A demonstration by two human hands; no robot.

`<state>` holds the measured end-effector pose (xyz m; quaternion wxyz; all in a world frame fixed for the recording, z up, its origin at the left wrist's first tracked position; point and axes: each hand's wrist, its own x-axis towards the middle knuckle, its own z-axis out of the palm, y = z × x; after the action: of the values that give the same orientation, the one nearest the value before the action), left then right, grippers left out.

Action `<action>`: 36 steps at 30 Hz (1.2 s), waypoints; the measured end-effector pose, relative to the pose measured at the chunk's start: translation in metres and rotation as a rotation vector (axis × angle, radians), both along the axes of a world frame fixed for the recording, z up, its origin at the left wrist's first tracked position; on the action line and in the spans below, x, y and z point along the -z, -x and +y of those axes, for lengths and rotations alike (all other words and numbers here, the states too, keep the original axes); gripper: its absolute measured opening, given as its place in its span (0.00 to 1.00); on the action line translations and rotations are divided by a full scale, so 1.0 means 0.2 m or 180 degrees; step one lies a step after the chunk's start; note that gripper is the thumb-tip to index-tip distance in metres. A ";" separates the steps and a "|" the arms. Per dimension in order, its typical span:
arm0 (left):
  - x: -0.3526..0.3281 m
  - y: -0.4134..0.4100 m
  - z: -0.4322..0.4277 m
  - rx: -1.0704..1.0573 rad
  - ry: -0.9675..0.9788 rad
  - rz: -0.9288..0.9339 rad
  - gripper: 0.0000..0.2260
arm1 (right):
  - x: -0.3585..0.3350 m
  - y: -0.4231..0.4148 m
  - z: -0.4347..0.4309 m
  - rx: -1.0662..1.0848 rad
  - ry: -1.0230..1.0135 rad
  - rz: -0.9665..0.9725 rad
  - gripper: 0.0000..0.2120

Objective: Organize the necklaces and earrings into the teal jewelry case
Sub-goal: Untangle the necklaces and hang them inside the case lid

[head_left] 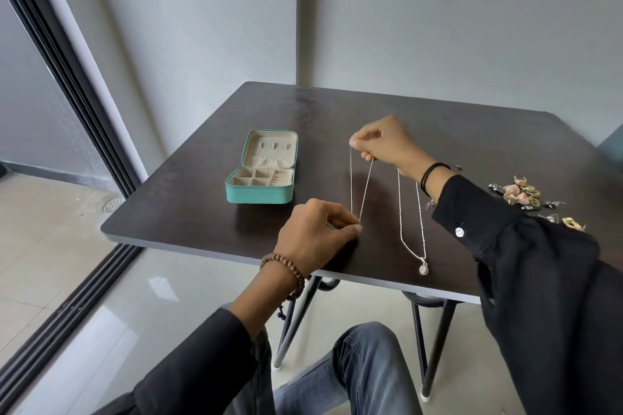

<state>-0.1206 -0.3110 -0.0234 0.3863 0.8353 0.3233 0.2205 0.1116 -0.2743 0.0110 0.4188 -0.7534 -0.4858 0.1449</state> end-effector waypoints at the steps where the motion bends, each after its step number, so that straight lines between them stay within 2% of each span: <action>1: 0.00 0.00 0.00 0.0010 -0.0041 0.0050 0.06 | 0.02 0.00 0.01 -0.0041 0.0038 -0.0062 0.02; 6: 0.01 0.01 0.02 -0.0039 -0.0451 0.0272 0.09 | 0.08 0.00 0.05 0.0038 0.0253 -0.0501 0.02; 12: 0.02 0.02 0.04 0.0067 -0.0106 0.0125 0.20 | 0.10 -0.02 0.06 0.0029 0.0233 -0.0746 0.03; 16: 0.02 0.02 0.04 0.0099 0.0034 0.0048 0.22 | 0.10 -0.02 0.04 0.0020 0.0275 -0.0786 0.04; 20: 0.02 0.02 0.04 0.0056 -0.0001 -0.0080 0.18 | 0.08 -0.02 0.02 0.0007 0.0169 -0.0446 0.07; 23: -0.01 0.02 0.01 -0.0121 0.0001 -0.0385 0.11 | 0.03 0.01 -0.04 -0.0019 0.0083 -0.0160 0.07; 27: -0.11 0.01 -0.01 -0.0392 -0.0033 -0.0807 0.08 | -0.07 0.10 -0.16 -0.0224 -0.0013 0.0166 0.09; 33: -0.25 -0.03 0.01 -0.0574 -0.0226 -0.0952 0.14 | -0.21 0.26 -0.33 -0.0499 -0.0296 0.0587 0.06; 36: -0.29 -0.05 0.02 -0.0509 0.0043 -0.0924 0.18 | -0.27 0.31 -0.39 -0.0597 -0.0366 0.0638 0.07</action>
<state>-0.1107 -0.3079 0.0346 0.4158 0.7636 0.3310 0.3667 0.0497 -0.3520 0.0644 0.4923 -0.6612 -0.5174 0.2298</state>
